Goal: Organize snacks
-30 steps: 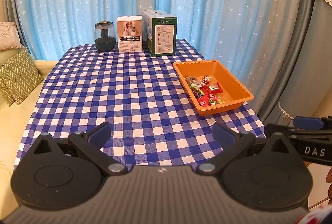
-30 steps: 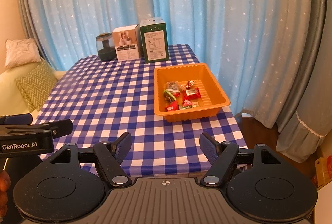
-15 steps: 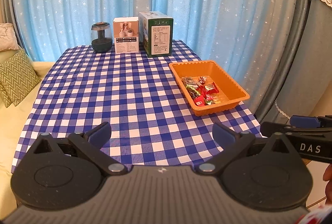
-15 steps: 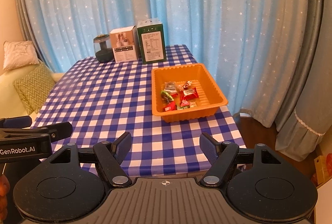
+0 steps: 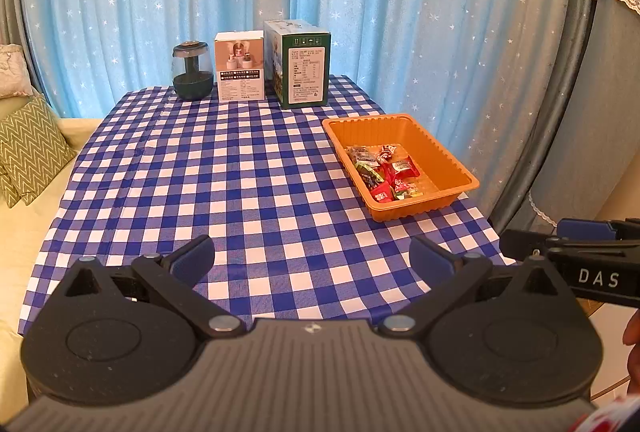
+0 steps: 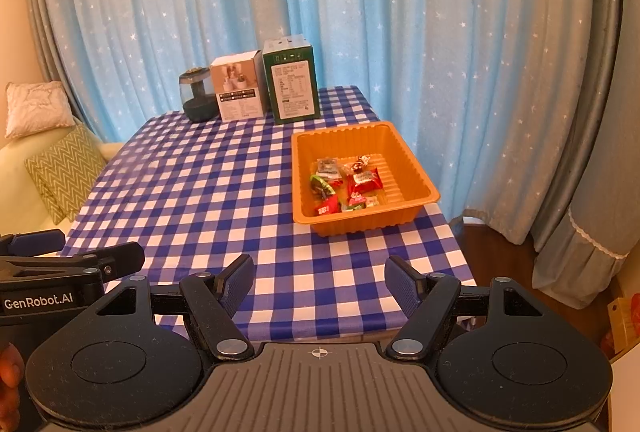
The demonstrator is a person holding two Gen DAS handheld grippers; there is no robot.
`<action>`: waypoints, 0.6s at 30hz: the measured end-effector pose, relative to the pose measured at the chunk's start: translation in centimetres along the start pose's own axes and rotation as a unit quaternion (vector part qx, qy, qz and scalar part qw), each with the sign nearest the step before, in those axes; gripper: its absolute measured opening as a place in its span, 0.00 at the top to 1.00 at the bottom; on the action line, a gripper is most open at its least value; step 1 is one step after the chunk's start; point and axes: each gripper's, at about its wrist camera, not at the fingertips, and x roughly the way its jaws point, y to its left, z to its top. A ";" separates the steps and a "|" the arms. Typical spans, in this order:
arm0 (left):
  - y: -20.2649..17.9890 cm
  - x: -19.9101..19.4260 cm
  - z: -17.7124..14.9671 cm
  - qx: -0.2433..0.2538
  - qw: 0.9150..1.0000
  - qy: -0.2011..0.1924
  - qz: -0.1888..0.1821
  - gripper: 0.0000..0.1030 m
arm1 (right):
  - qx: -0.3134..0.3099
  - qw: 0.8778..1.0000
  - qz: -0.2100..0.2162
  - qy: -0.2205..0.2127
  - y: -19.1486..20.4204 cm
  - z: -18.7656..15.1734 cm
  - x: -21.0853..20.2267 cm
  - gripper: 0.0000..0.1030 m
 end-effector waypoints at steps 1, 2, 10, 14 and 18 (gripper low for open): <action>0.0 0.0 0.0 0.000 1.000 0.000 0.000 0.00 | 0.000 1.000 0.000 0.000 0.0 0.0 0.0 0.30; 0.1 0.0 0.0 -0.001 1.000 0.001 0.000 0.00 | 0.000 1.000 0.000 0.000 0.0 0.0 0.0 0.30; 0.3 0.1 -0.1 -0.002 1.000 0.002 -0.001 0.00 | -0.001 1.000 0.000 0.000 0.0 0.0 0.0 0.30; 0.3 0.2 -0.1 -0.002 1.000 0.002 -0.001 0.00 | 0.000 1.000 0.001 0.000 0.0 0.0 0.0 0.30; 0.3 0.2 -0.1 -0.002 1.000 0.002 -0.001 0.00 | 0.000 1.000 0.000 0.000 0.0 0.0 0.0 0.30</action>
